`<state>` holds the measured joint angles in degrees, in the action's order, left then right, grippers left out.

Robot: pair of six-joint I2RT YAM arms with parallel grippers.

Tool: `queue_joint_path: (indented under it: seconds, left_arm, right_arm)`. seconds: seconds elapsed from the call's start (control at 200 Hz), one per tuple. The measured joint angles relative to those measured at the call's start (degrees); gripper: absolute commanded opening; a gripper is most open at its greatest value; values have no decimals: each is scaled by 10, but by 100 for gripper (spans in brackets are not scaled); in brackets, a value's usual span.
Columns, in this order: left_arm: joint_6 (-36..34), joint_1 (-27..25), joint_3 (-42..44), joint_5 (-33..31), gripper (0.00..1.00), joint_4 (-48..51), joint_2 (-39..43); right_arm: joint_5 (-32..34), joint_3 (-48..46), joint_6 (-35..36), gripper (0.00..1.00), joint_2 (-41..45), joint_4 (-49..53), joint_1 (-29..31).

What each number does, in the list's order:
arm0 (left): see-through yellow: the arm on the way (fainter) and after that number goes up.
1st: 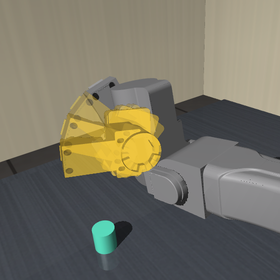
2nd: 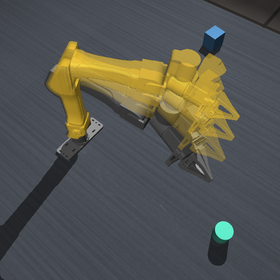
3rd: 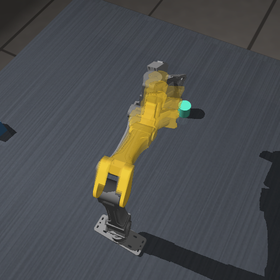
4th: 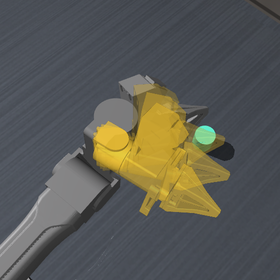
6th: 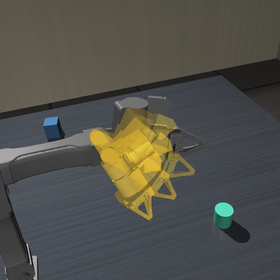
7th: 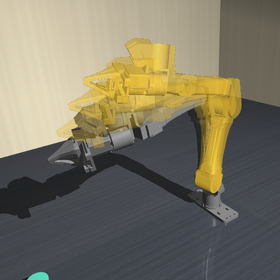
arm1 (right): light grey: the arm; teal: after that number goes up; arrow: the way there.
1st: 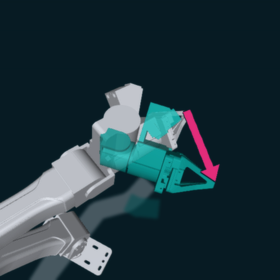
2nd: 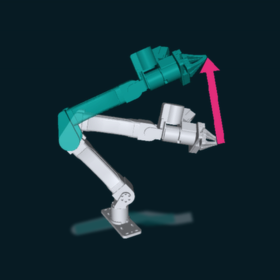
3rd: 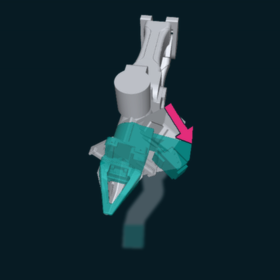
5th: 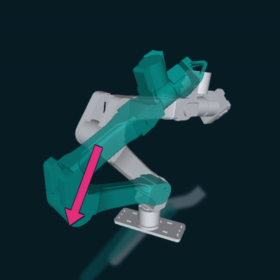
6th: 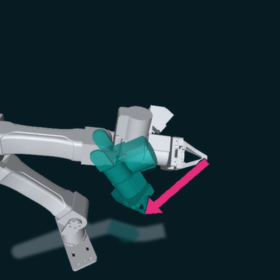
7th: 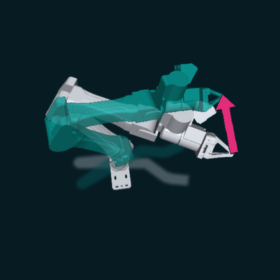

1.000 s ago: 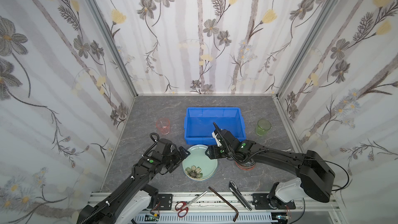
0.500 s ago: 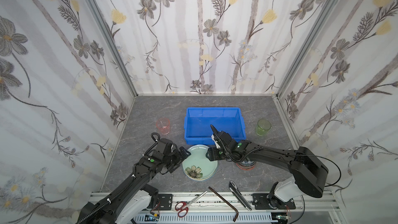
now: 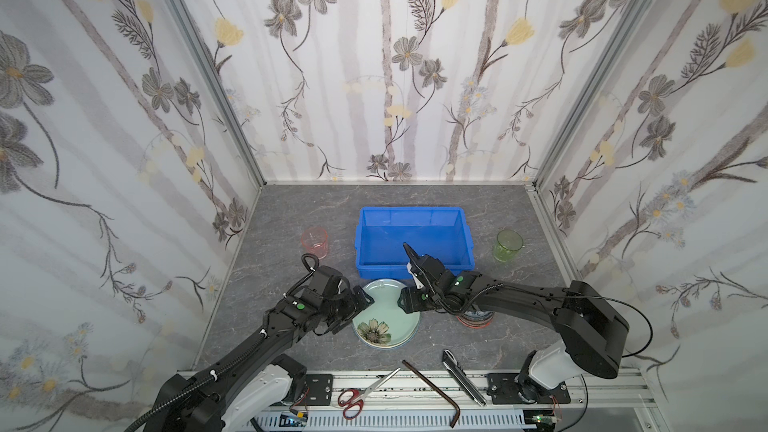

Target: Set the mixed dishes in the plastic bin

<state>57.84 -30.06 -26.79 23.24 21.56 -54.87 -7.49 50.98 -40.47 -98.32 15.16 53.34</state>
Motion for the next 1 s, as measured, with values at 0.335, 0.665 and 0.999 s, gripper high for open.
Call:
queue_joint_path:
  seconds: [0.335,0.665,0.999]
  left_arm:
    - [0,-6,3,-12,93,0,-2]
    - [0,-6,12,-27,93,2,0]
    - [0,-6,13,-27,92,2,14]
  right_arm:
    - [0,1,3,65,-1,1,2]
    - [-10,1,4,62,-1,0,3]
    - [-17,0,4,59,-2,-1,4]
